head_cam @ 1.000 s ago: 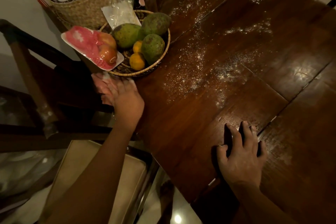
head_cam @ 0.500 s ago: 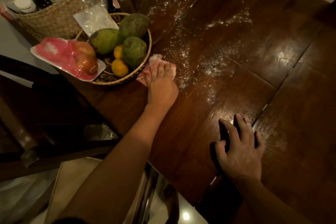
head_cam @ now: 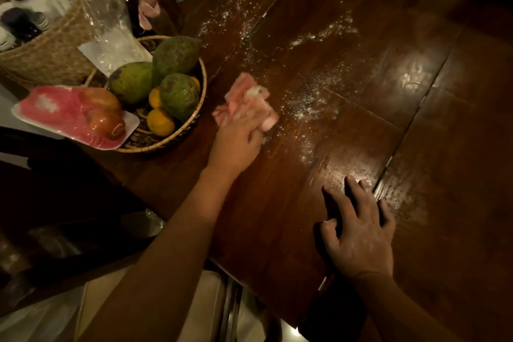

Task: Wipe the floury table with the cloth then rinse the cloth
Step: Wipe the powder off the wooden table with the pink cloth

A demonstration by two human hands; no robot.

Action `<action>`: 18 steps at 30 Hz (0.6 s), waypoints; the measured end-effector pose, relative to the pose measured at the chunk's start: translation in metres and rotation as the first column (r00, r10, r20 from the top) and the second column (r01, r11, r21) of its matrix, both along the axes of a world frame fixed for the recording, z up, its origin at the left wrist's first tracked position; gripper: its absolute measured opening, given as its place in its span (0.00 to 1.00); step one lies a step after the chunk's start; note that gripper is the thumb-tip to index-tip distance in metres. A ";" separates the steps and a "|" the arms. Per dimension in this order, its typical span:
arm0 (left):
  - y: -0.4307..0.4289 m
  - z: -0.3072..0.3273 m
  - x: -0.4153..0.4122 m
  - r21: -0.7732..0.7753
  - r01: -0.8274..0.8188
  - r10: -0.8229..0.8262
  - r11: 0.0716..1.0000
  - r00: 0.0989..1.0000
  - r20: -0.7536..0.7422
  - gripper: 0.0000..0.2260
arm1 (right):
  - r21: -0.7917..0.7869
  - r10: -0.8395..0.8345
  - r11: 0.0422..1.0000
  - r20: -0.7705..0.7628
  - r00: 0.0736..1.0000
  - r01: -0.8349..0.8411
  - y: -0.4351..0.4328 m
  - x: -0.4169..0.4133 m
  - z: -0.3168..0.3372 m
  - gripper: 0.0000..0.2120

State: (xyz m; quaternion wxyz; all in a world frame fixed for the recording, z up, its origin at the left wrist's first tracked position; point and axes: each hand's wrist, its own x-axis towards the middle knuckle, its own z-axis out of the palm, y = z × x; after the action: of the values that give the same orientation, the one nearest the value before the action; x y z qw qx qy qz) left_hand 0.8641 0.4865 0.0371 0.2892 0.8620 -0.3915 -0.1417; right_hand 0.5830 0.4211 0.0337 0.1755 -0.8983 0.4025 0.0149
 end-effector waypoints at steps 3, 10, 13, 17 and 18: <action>0.059 0.001 -0.011 -0.043 -0.161 0.161 0.986 0.987 -0.015 0.20 | 0.004 -0.007 1.000 0.007 1.000 0.007 -0.001 -0.002 0.000 0.27; 0.065 -0.014 -0.097 0.095 -0.043 0.038 0.995 0.998 0.046 0.23 | 0.006 -0.010 1.000 0.006 1.000 0.010 0.000 -0.003 -0.001 0.27; 0.037 -0.011 -0.079 0.091 0.178 -0.185 0.980 0.980 0.073 0.24 | -0.001 -0.015 1.000 0.012 1.000 0.015 -0.001 0.000 0.001 0.27; -0.039 -0.012 -0.023 0.106 -0.089 0.075 0.990 0.989 0.128 0.22 | -0.007 -0.017 1.000 -0.001 1.000 0.017 0.000 -0.001 -0.001 0.26; -0.059 -0.012 -0.017 0.128 -0.164 0.148 0.978 0.981 0.124 0.23 | -0.005 -0.019 1.000 -0.004 1.000 0.019 0.000 -0.001 -0.001 0.26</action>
State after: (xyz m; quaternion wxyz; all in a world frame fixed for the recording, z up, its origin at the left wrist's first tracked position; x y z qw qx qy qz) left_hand 0.8476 0.4276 0.0251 0.2164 0.9147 -0.3276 -0.0959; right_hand 0.5823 0.4215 0.0328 0.1727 -0.8948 0.4114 0.0142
